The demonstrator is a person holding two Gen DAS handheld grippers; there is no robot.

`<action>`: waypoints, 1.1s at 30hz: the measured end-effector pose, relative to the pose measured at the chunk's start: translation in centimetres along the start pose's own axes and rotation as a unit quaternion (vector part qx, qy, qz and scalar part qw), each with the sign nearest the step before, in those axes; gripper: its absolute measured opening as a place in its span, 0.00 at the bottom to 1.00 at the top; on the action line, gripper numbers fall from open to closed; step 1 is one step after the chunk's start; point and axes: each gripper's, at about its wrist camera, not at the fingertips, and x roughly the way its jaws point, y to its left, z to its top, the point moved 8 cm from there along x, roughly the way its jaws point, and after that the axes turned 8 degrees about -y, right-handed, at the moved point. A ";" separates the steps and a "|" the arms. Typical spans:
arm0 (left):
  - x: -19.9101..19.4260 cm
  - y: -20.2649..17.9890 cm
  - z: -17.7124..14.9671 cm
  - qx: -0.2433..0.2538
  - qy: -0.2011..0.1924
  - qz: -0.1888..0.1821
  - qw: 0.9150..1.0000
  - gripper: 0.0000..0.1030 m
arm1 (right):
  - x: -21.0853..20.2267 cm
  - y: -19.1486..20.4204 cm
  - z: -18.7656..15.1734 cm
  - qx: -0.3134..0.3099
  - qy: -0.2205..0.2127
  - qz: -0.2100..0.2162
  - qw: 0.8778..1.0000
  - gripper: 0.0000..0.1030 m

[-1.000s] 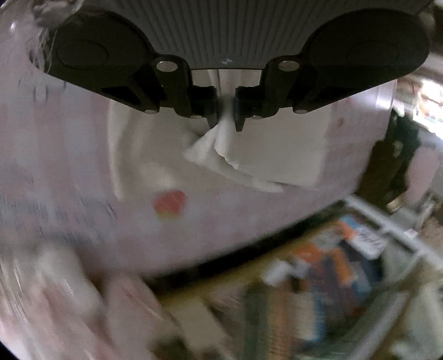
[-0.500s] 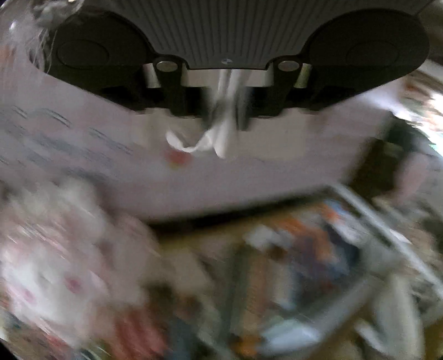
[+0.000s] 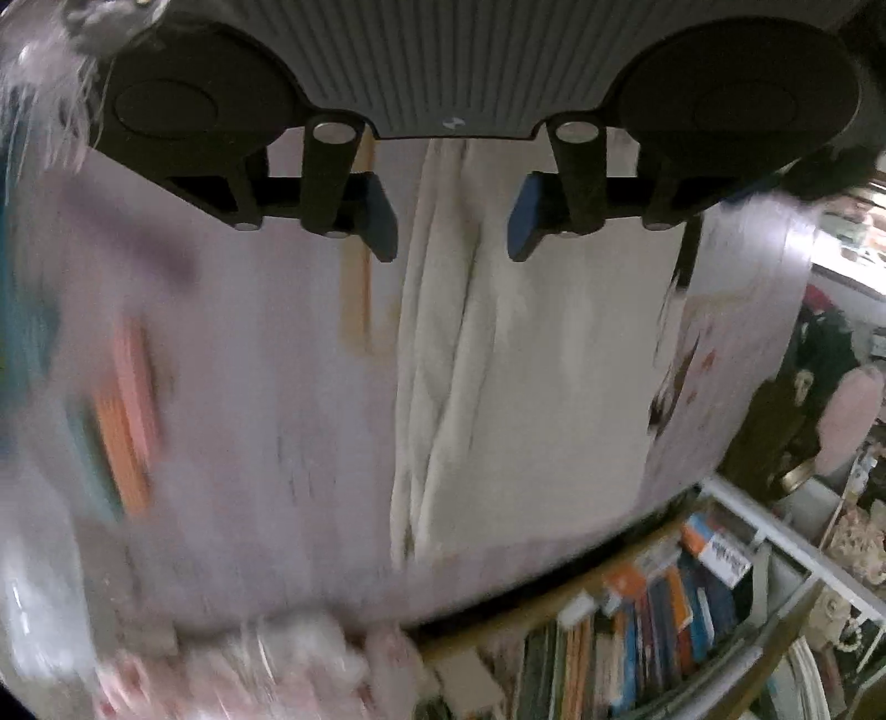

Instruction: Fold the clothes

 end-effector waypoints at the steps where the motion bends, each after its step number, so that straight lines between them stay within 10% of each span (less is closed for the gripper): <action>1: 0.1 0.1 -0.1 0.006 -0.002 -0.003 1.000 0.41 | -0.3 0.2 -1.2 0.007 0.006 -0.008 1.000 0.32; 8: 0.5 -0.1 -0.1 0.033 -0.019 -0.036 0.999 0.43 | -1.1 1.7 -1.9 0.024 -0.028 -0.049 0.998 0.08; 12: 0.2 0.7 -0.1 0.020 -0.033 -0.060 0.997 0.43 | -4.6 3.8 -1.0 0.059 -0.075 -0.012 0.995 0.08; 21: 0.8 6.3 1.9 -0.077 -0.059 -0.113 0.989 0.43 | -0.1 0.5 -4.2 0.048 -0.027 -0.144 0.988 0.25; 33: 9.8 14.5 5.7 -0.304 -0.042 -0.172 0.936 0.44 | 2.0 7.0 -2.0 -0.065 -0.107 -0.174 0.977 0.27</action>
